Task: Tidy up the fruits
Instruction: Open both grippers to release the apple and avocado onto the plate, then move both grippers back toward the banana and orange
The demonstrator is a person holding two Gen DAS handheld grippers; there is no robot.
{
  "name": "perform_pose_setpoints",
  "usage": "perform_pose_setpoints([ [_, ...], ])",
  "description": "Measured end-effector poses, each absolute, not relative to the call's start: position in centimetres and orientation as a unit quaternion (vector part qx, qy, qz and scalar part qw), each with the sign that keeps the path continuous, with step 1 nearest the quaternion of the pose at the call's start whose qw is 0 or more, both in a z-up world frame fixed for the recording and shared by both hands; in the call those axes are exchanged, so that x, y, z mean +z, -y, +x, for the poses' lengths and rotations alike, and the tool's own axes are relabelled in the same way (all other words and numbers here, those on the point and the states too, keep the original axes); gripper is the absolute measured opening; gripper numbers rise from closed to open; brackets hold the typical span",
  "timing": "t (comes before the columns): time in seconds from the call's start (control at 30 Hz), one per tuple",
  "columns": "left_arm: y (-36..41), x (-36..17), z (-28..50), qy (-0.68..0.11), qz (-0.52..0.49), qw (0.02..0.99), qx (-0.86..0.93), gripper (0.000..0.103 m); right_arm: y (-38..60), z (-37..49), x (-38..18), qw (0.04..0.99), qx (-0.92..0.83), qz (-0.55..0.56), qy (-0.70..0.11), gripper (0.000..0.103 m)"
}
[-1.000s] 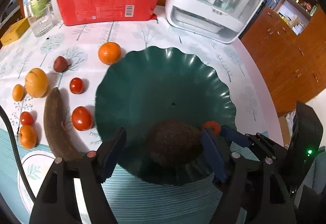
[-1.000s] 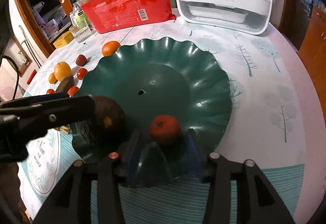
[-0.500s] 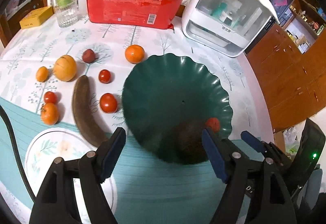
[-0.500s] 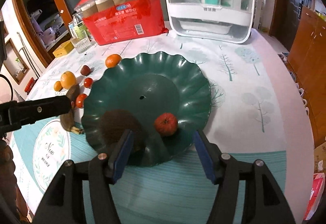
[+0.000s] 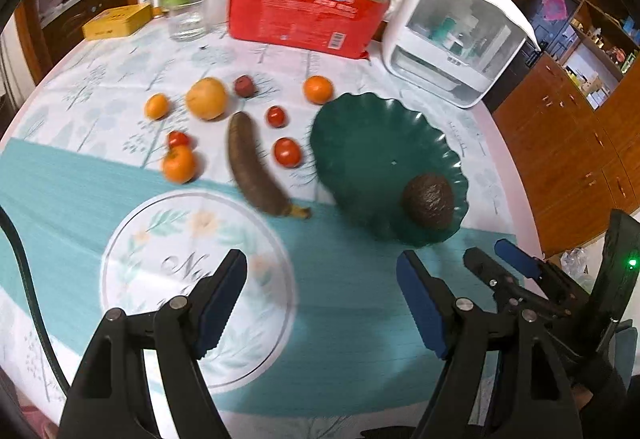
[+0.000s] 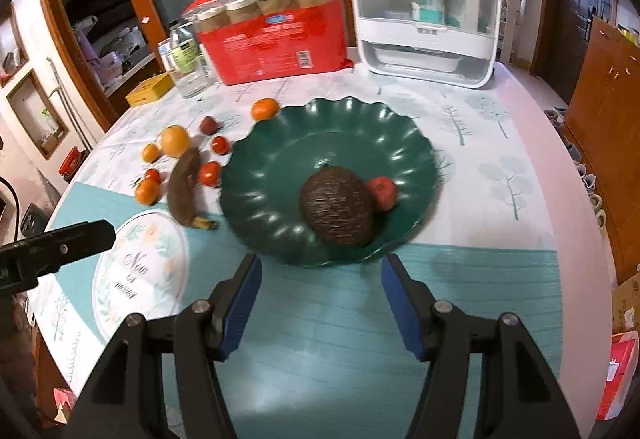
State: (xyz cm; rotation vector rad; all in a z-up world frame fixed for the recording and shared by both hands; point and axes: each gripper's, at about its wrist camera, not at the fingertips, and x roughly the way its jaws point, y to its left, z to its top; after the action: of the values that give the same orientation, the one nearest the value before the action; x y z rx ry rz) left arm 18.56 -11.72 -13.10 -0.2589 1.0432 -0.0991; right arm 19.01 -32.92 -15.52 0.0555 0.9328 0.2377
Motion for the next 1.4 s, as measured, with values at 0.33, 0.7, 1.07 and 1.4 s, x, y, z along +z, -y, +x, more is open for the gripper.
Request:
perform_pose_setpoints([
  [0.33, 6.9, -12.3, 15.7, -0.497, -0.114, 0.858, -0.052, 0.076, 28.5, 15.7, -14.8, 0.889, 0.113, 0.027, -0.442, 0.062],
  [0.7, 0.6, -11.7, 15.2, -0.503, -0.075, 0.857, -0.082, 0.076, 23.1, 13.5, -15.0, 0.89, 0.074, 0.068, -0.446, 0.062],
  [1.07, -4.8, -12.8, 17.0, -0.525, -0.048, 0.842, -0.118, 0.077, 17.8, 13.0, -15.8, 0.89, 0.027, 0.087, -0.447, 0.062],
  [1.4, -7.0, -14.7, 20.0, -0.545, -0.038, 0.829, -0.119, 0.077, 16.1, 15.1, -15.8, 0.888, 0.012, 0.091, -0.45, 0.062],
])
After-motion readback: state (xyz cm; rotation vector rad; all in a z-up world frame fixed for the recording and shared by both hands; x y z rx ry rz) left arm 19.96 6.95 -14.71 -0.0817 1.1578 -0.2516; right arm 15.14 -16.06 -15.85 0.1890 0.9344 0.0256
